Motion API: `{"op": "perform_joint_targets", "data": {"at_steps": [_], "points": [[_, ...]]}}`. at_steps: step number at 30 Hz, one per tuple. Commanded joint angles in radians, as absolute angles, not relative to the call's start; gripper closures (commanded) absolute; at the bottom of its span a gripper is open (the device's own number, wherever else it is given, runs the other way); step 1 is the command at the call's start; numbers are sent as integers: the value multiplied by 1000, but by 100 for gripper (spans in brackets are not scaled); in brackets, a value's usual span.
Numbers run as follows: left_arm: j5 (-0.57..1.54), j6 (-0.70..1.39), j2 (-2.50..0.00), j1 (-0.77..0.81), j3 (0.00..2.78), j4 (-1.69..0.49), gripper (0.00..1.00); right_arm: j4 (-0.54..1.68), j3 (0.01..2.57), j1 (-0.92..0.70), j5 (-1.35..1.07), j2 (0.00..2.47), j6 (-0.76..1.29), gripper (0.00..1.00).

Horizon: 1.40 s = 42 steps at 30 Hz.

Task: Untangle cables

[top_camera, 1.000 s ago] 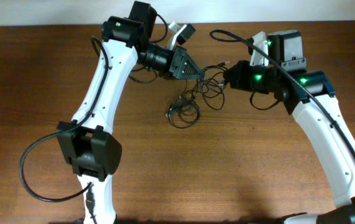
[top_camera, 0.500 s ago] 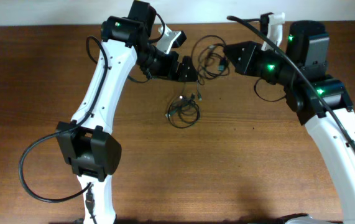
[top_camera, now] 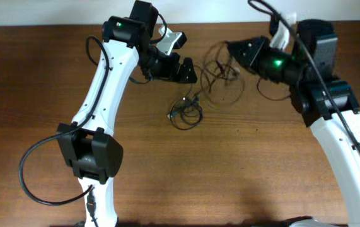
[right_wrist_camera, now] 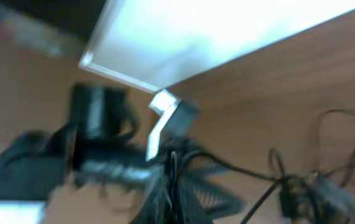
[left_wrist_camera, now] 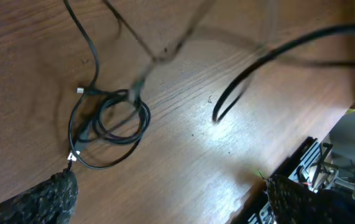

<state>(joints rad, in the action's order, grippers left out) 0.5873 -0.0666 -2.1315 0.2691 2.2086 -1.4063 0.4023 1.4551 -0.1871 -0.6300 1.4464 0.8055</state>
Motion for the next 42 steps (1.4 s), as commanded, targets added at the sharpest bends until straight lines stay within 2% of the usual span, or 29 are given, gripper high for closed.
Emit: {"op": "perform_joint_targets", "data": {"at_steps": [1,2,3,4,5,6,7,8,9,10,11,12,15,16,18,19,21,23,24,26,28,29,31,34,37,42], "points": [[579,-65,-2091,266,2223,-1399,1,564,1465,-190,-340,1440,782,96],[579,-65,-2091,266,2223,-1399,1,617,1465,-190,-279,1442,842,96],[579,-65,-2091,266,2223,-1399,1,626,1465,-189,-343,1442,854,96],[579,-65,-2091,266,2223,-1398,1,522,1465,-190,-622,1442,854,96],[579,-65,-2091,266,2223,-1390,1,438,1465,-190,-770,1443,845,96],[579,-65,-2091,266,2223,-1383,1,355,1465,-190,-873,1443,812,96],[579,-65,-2091,266,2223,-1380,1,320,1465,-190,-888,1443,715,91],[579,-65,-2091,266,2223,-1380,1,353,1465,-190,-776,1444,536,96],[579,-65,-2091,266,2223,-1380,1,456,1465,-191,-548,1447,520,96],[579,-65,-2091,266,2223,-1380,1,608,1465,-191,-226,1456,719,96],[579,-64,-2091,266,2223,-1381,1,683,1465,-187,-214,1456,880,96],[579,-64,-2091,266,2223,-1381,1,617,1465,-187,-464,1454,878,96],[579,-65,-2091,266,2223,-1380,1,418,1465,-195,-779,1454,756,96],[579,-65,-2091,266,2223,-1380,1,423,1465,-197,-715,1454,685,96],[579,-65,-2091,266,2223,-1381,1,509,1465,-197,-521,1458,689,96],[579,-65,-2091,266,2223,-1381,1,506,1465,-196,-562,1458,716,96],[579,-65,-2091,266,2223,-1379,1,332,1465,-196,-796,1458,789,96],[579,-65,-2091,266,2223,-1372,1,-13,1465,-195,-966,1455,937,96],[579,-65,-2091,266,2223,-1373,1,-184,1465,-195,-976,1454,957,96],[579,-65,-2091,266,2223,-1374,1,-180,1465,-195,-892,1454,882,96],[579,-65,-2091,266,2223,-1377,1,112,1465,-197,-607,1455,852,96],[579,-65,-2091,266,2223,-1377,1,193,1465,-195,-567,1454,853,96],[579,-65,-2091,266,2223,-1377,1,134,1465,-196,-619,1426,854,96],[579,-65,-2091,266,2223,-1377,1,-15,1498,-195,-556,1328,853,96],[579,-65,-2091,266,2223,-1374,1,-16,1599,-195,-381,1242,853,96],[579,-65,-2091,266,2223,-1369,1,12,1620,-196,-332,1217,853,96]]}}
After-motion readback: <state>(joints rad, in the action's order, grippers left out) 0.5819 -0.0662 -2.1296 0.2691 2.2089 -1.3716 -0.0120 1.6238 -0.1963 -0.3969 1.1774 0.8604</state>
